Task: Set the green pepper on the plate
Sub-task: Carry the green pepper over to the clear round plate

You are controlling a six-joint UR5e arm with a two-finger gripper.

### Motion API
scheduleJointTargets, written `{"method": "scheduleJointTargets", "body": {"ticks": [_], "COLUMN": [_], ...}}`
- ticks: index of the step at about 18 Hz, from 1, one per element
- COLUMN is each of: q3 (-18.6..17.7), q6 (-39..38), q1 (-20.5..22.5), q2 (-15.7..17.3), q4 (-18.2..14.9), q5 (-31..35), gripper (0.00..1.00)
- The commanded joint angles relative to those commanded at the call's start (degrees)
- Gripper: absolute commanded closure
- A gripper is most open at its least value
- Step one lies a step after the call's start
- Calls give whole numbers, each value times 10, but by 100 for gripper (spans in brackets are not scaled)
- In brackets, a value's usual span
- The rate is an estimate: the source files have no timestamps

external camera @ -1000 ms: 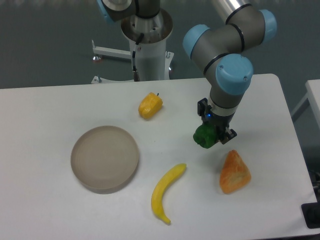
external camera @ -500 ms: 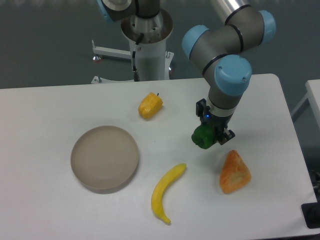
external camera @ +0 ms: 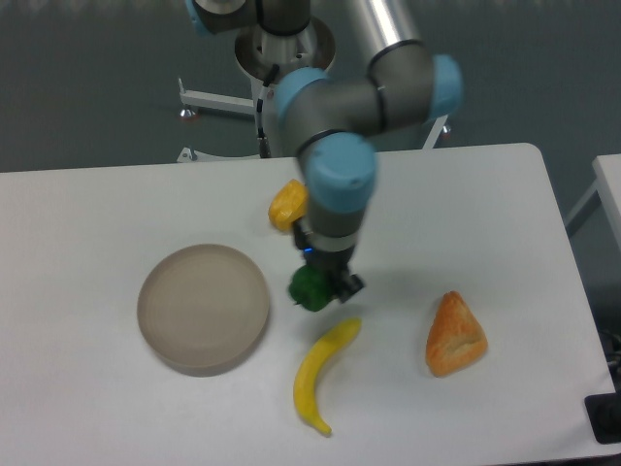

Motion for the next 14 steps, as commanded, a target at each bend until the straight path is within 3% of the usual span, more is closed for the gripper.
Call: {"method": "scheduleJointTargets", "body": {"ticks": [3, 12, 13, 14], "q3": [-14, -23, -23, -23], "q6": [-73, -121, -121, -121], "q1": [-24, -69, -70, -74], "q2": [-7, -21, -22, -27], "q4": [-1, 3, 5, 18], "q5": [-72, -75, -75, -74], "gripper": [88, 75, 62, 29]}}
